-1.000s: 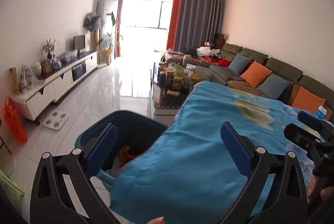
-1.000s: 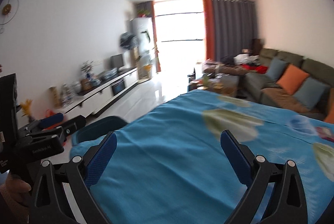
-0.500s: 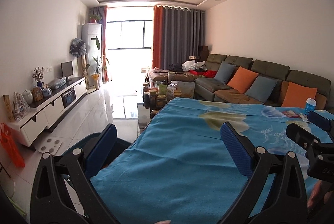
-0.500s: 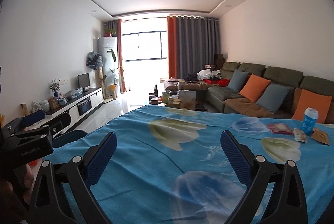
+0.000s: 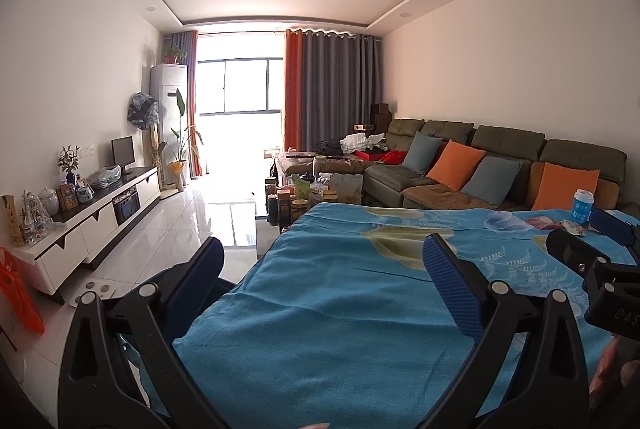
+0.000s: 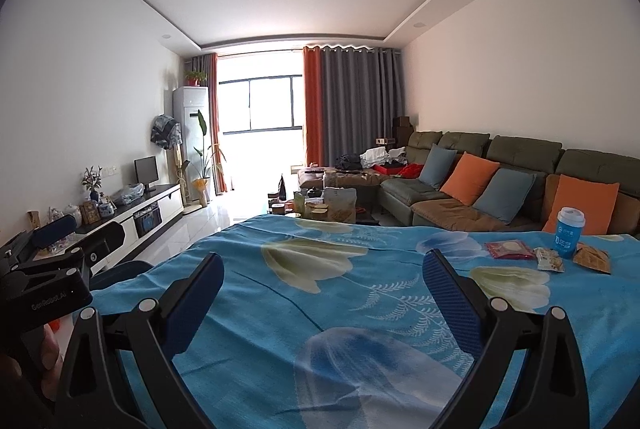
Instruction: Collect trash
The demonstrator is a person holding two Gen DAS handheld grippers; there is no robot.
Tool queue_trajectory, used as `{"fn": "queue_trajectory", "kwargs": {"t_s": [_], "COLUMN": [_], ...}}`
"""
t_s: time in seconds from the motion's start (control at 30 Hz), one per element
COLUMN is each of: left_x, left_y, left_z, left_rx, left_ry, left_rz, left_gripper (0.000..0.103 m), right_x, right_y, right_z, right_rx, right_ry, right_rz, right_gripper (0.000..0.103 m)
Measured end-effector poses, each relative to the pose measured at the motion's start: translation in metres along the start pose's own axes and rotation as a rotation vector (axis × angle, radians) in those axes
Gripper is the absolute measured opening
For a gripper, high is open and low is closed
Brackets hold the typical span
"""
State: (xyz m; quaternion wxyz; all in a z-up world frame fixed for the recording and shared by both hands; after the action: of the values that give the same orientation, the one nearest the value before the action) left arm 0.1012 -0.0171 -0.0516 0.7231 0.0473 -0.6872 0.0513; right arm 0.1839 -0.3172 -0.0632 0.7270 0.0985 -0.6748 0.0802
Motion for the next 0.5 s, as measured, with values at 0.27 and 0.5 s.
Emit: {"fn": "queue_trajectory", "kwargs": {"t_s": [0.27, 0.5], "left_x": [0.0017, 0.0026], "left_y": [-0.0042, -0.0039], "left_z": [0.0048, 0.0048], "left_rx": [-0.006, 0.001], "left_ry": [-0.012, -0.014], "left_rz": [-0.006, -0.009], "left_gripper": [0.098, 0.098], "right_x": [0.0025, 0.0028], "right_y": [-0.0032, -0.0023], "right_z": [0.0041, 0.0053], "right_rx": [-0.010, -0.009], "right_ry": [-0.016, -0.018], "right_rz": [0.000, -0.002], "right_gripper": [0.096, 0.096]}}
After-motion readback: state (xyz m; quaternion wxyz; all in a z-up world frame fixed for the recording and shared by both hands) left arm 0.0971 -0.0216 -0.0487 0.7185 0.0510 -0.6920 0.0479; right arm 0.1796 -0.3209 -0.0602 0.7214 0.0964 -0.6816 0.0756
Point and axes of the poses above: each gripper's, at about its wrist camera, not at the fingertips, and z roughly against the way its jaws point, y to its left, x to its top, the point moved 8 cm from there along -z, roughly the way its jaws point, and after that the axes turned 9 degrees about -y, right-handed, at the moved point
